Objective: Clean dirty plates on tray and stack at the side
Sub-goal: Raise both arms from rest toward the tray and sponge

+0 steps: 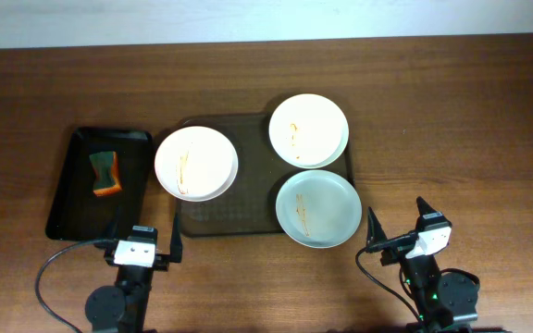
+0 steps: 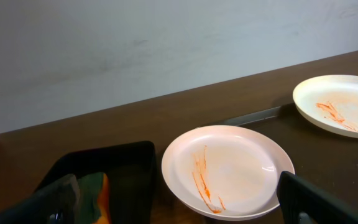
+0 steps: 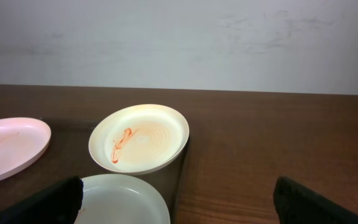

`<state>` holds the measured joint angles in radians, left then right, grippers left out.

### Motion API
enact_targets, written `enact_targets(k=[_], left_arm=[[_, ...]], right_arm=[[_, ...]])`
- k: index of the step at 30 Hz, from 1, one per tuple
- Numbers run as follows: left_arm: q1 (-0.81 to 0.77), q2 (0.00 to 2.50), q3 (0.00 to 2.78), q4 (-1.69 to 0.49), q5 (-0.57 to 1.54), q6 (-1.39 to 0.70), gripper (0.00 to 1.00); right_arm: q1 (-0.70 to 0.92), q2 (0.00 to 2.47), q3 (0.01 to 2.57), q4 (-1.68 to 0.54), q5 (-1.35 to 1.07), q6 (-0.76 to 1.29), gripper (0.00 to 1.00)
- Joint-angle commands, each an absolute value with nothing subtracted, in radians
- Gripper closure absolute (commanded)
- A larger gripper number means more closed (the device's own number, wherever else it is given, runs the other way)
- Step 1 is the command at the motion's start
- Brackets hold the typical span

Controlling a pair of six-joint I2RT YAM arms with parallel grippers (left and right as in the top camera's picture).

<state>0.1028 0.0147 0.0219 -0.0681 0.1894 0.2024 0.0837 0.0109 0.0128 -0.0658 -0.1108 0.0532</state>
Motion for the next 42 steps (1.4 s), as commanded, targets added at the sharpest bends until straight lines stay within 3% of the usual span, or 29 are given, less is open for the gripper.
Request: enact_targets(k=[1, 36, 42], left_arm=[[0.099, 0.008, 0.012, -0.069, 0.179, 0.219, 0.01], [0.099, 0.008, 0.012, -0.069, 0.134, 0.226, 0.00], [0.099, 0.008, 0.036, -0.016, 0.356, 0.210, 0.01]], right_arm=[[0.078, 0.007, 0.006, -0.067, -0.120, 0.060, 0.02], [0.078, 0.007, 0.006, -0.064, -0.124, 0.060, 0.02], [0.078, 0.007, 0.046, -0.055, -0.216, 0.060, 0.02]])
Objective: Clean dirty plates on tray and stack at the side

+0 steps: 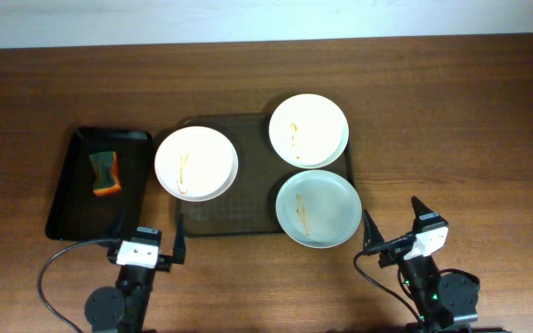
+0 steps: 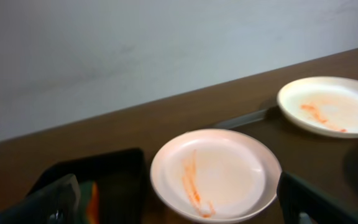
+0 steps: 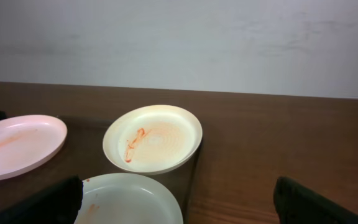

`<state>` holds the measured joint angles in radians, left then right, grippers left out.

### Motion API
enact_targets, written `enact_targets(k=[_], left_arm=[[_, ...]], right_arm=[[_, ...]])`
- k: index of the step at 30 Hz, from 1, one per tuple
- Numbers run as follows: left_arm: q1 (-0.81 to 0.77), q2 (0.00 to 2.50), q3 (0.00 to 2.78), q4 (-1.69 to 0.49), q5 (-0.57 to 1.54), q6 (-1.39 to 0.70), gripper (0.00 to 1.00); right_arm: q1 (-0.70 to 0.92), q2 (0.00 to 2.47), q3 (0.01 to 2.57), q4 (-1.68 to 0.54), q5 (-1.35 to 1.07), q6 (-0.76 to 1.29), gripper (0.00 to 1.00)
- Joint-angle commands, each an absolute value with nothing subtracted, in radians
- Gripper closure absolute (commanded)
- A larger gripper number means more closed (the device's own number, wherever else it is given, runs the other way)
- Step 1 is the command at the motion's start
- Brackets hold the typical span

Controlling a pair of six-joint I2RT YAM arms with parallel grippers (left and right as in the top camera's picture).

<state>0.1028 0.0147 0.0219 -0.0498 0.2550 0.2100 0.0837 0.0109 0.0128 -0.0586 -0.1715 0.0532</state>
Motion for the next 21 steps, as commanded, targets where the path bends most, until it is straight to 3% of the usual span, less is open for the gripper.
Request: enact_targets(k=[1, 4, 10, 16, 21], left_arm=[[0.099, 0.012, 0.062, -0.012, 0.374, 0.206, 0.01], [0.099, 0.082, 0.159, -0.015, 0.379, 0.196, 0.01], [0.099, 0.567, 0.615, -0.090, 0.379, 0.196, 0.01], [0.102, 1.206, 1.365, -0.756, 0.377, 0.324, 0.00], [0.105, 1.601, 1.846, -1.221, 0.386, 0.331, 0.00]], right_arm=[[0.078, 0.007, 0.071, -0.056, -0.236, 0.060, 0.02], [0.078, 0.015, 0.156, -0.072, -0.271, 0.060, 0.02], [0.078, 0.298, 0.513, -0.130, -0.322, 0.060, 0.02], [0.078, 0.960, 1.104, -0.447, -0.477, 0.060, 0.02], [0.088, 1.542, 1.655, -0.923, -0.582, 0.060, 0.02]])
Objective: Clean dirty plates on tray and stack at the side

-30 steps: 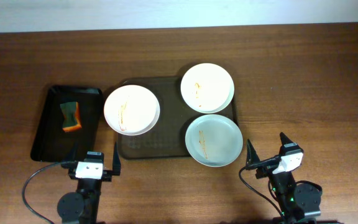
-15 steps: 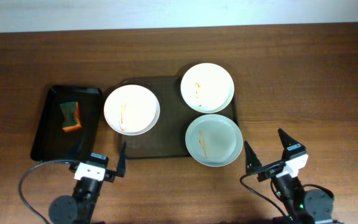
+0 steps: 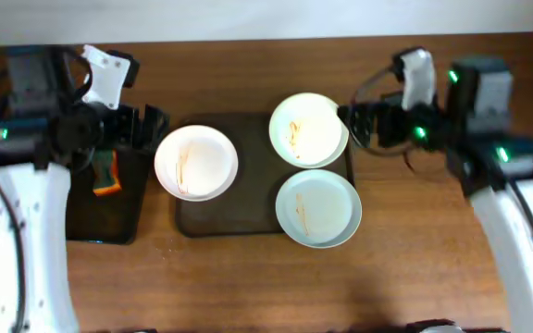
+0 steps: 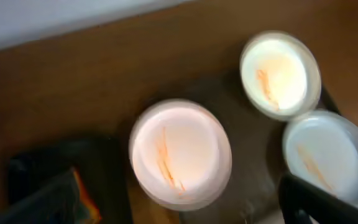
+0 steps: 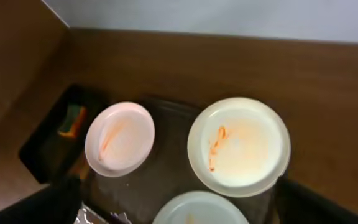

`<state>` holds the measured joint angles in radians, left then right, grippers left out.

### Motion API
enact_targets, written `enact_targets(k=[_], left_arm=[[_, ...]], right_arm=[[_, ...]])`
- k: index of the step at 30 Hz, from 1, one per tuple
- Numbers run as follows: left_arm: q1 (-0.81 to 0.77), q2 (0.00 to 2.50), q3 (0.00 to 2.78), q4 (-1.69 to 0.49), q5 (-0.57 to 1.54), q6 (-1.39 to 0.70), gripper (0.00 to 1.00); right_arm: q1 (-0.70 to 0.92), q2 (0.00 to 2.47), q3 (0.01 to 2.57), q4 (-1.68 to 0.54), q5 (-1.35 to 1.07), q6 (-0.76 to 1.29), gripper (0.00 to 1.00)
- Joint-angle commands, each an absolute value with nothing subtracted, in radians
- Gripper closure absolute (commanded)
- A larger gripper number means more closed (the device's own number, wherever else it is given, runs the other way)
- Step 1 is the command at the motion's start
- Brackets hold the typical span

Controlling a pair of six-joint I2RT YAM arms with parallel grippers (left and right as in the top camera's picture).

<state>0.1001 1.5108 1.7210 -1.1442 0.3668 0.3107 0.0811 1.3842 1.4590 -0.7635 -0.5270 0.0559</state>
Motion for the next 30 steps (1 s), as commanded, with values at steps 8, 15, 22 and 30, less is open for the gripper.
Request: enact_targets(k=[8, 15, 22, 30], left_arm=[[0.121, 1.685, 1.854, -1.114, 0.251, 0.109, 0.01], [0.286, 1.882, 1.854, -1.114, 0.091, -0.008, 0.02], [0.346, 2.004, 1.852, -1.090, 0.059, -0.004, 0.03], [0.337, 2.060, 1.845, -1.097, 0.101, -0.004, 0.03]], right_arm=[[0.345, 2.003, 1.805, -0.788, -0.451, 0.262, 0.18], [0.648, 2.188, 1.805, -0.702, -0.061, 0.440, 0.56], [0.651, 2.352, 1.805, -0.656, -0.128, 0.514, 0.76], [0.608, 2.331, 1.813, -0.862, 0.010, 0.515, 0.96]])
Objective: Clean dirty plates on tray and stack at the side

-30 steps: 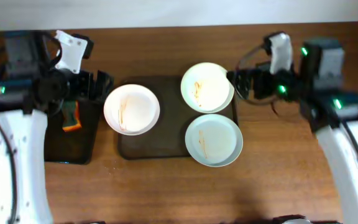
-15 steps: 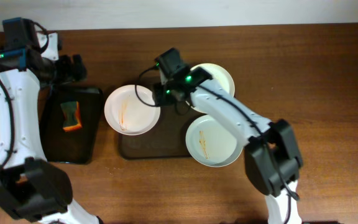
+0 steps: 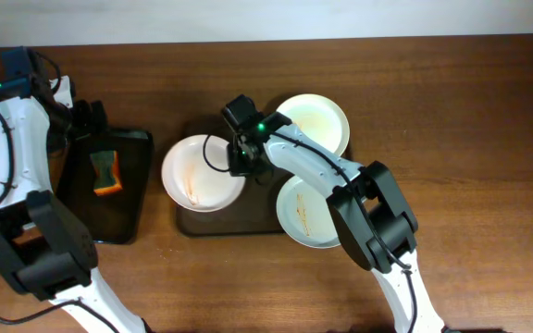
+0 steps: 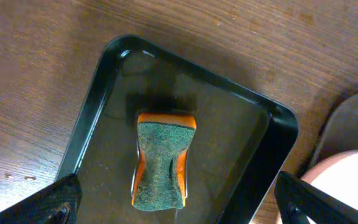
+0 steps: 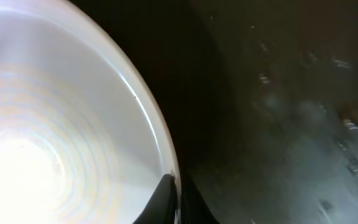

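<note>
Three smeared white plates sit on the brown tray (image 3: 248, 225): a left plate (image 3: 197, 176), a far right plate (image 3: 317, 125) and a near right plate (image 3: 311, 213). My right gripper (image 3: 243, 168) is shut on the left plate's right rim; in the right wrist view its fingers (image 5: 166, 196) pinch that rim (image 5: 157, 140). My left gripper (image 3: 89, 120) hangs open over the far end of the black tray (image 3: 77, 199). Below it lies the green and orange sponge (image 4: 162, 158), between the spread fingers (image 4: 48, 202) and not touched.
The black tray (image 4: 98, 102) stands at the table's left, close beside the brown tray (image 5: 278, 124). The left plate (image 4: 347, 180) overhangs the brown tray's left edge toward it. Bare wooden table (image 3: 461, 139) lies to the right and in front.
My right gripper was open above the far right plate; now it is low at the left plate's right rim and shut on it. My left gripper now looks straight down at the sponge.
Both arms first rested at the table's front edge, grippers open, and stayed there at the second moment. Then both were raised over the far side, left by the black tray, right by the far plate. Now the right holds the left plate's rim.
</note>
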`<state>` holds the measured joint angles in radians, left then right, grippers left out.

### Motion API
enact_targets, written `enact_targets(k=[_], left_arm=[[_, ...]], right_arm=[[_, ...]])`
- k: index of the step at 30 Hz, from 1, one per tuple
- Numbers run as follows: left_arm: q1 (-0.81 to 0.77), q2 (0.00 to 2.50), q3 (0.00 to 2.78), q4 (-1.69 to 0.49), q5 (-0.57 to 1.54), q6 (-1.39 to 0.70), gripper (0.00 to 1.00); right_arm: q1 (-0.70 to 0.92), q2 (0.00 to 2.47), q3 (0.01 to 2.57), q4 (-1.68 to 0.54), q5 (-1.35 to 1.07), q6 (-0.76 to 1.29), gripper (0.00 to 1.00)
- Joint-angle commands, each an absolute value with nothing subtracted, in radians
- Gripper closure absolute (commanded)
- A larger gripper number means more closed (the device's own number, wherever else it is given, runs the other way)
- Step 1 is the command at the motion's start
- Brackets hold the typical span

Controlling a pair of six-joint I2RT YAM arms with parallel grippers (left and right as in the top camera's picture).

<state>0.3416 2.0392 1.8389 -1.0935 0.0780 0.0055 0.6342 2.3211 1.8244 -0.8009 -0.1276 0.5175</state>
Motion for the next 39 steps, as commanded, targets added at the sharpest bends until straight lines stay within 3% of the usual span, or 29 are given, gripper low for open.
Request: enact_targets(k=[1, 5, 7, 8, 11, 12, 13, 15, 19, 20, 21, 24, 31, 39], left_arm=[[0.332, 2.062, 1.843, -1.100, 0.102, -0.004, 0.04], [0.281, 2.065, 1.720, -1.053, 0.090, 0.015, 0.08], [0.284, 2.067, 1.653, -1.039, 0.081, 0.015, 0.36], [0.284, 2.067, 1.614, -1.021, 0.081, 0.015, 0.41], [0.284, 2.067, 1.541, -0.949, -0.002, 0.015, 0.40], [0.284, 2.067, 1.541, -0.935, -0.003, 0.015, 0.49], [0.284, 2.067, 1.539, -0.932, -0.025, 0.015, 0.52], [0.286, 2.093, 1.538, -0.906, -0.080, 0.015, 0.47], [0.287, 2.163, 1.538, -0.890, -0.097, 0.015, 0.55], [0.286, 2.179, 1.538, -0.887, -0.094, 0.015, 0.81], [0.286, 2.182, 1.538, -0.886, -0.094, 0.015, 1.00], [0.284, 2.182, 1.588, -0.924, -0.019, 0.015, 1.00], [0.237, 2.182, 1.983, -1.261, 0.308, 0.130, 1.00], [-0.022, 2.210, 1.832, -1.134, 0.353, 0.130, 1.00]], right_arm=[[0.608, 2.330, 1.813, -0.879, 0.024, 0.517, 0.96], [0.606, 2.331, 1.812, -0.928, 0.038, 0.540, 0.96], [0.606, 2.331, 1.811, -0.930, 0.039, 0.540, 0.96], [0.606, 2.331, 1.810, -0.928, 0.039, 0.540, 0.96], [0.606, 2.331, 1.810, -0.924, 0.039, 0.540, 0.96], [0.606, 2.331, 1.810, -0.923, 0.039, 0.540, 0.96], [0.606, 2.331, 1.810, -0.924, 0.039, 0.540, 0.96], [0.606, 2.331, 1.810, -0.924, 0.039, 0.539, 0.96], [0.606, 2.331, 1.809, -0.923, 0.041, 0.536, 0.96], [0.606, 2.331, 1.809, -0.924, 0.046, 0.536, 0.96], [0.606, 2.331, 1.808, -0.923, 0.047, 0.536, 0.96], [0.606, 2.331, 1.808, -0.924, 0.047, 0.536, 0.96], [0.588, 2.331, 1.808, -0.926, -0.018, 0.532, 0.96], [0.514, 2.331, 1.757, -0.822, -0.313, 0.426, 0.96]])
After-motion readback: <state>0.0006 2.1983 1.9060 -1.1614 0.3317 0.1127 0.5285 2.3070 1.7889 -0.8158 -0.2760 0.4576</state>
